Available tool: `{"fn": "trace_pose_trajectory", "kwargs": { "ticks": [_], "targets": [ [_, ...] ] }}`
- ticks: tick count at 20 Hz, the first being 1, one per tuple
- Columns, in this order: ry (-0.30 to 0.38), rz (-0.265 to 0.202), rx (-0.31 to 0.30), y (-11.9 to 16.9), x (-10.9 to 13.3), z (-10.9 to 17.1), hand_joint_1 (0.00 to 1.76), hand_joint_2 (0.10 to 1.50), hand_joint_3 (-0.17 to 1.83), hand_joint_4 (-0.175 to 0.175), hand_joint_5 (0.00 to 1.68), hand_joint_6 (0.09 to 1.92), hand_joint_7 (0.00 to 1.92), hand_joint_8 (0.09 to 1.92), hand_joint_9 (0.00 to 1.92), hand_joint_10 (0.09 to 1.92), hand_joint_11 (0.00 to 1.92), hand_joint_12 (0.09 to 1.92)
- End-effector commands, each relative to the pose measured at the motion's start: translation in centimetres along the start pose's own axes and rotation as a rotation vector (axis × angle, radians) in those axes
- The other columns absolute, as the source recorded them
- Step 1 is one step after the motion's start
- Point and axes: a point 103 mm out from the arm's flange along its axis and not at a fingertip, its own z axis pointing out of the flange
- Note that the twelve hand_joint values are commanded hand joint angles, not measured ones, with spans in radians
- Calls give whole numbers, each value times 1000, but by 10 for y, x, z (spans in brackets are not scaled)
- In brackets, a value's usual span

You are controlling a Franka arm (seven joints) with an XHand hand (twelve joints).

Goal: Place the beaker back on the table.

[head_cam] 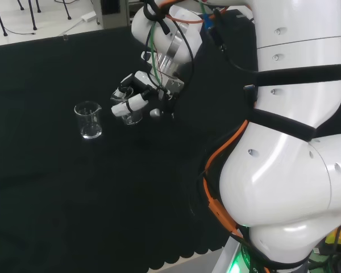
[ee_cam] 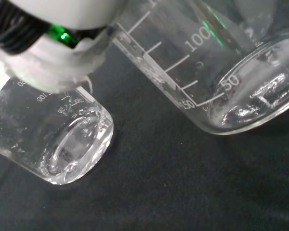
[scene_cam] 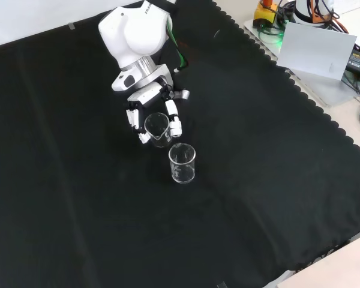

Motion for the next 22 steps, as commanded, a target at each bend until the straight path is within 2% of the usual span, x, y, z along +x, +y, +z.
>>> {"fn": "trace_pose_trajectory", "kwargs": {
  "ticks": [1, 5, 7, 8, 11, 15, 18, 22],
  "targets": [
    [5, 7, 27, -2, -5, 0, 1080, 958, 136, 175, 1173, 698, 1486, 87, 1530, 87, 1098, 926],
    [4, 9, 33, -5, -6, 0, 1054, 1029, 52, 175, 1091, 821, 1330, 87, 1317, 87, 717, 1129],
    [0, 8, 42, -5, -6, -1, 992, 989, 9, 93, 982, 754, 1243, 87, 1196, 87, 510, 1221],
    [-8, 6, 47, -6, -6, -1, 975, 970, -7, 67, 942, 726, 1201, 87, 1144, 87, 415, 1252],
    [-14, 13, 49, -9, -7, -1, 966, 944, -88, 27, 747, 730, 985, 87, 938, 87, 98, 1313],
    [-52, 29, 72, -10, -5, -2, 960, 939, -170, 0, 515, 641, 820, 87, 779, 87, 4, 1178],
    [-88, 41, 88, -10, -2, -3, 953, 927, -175, -5, 480, 544, 784, 87, 746, 87, 0, 1120],
    [-145, 33, 91, -10, 3, -5, 948, 919, -175, -6, 476, 480, 756, 87, 728, 87, 0, 1087]
  ]
}}
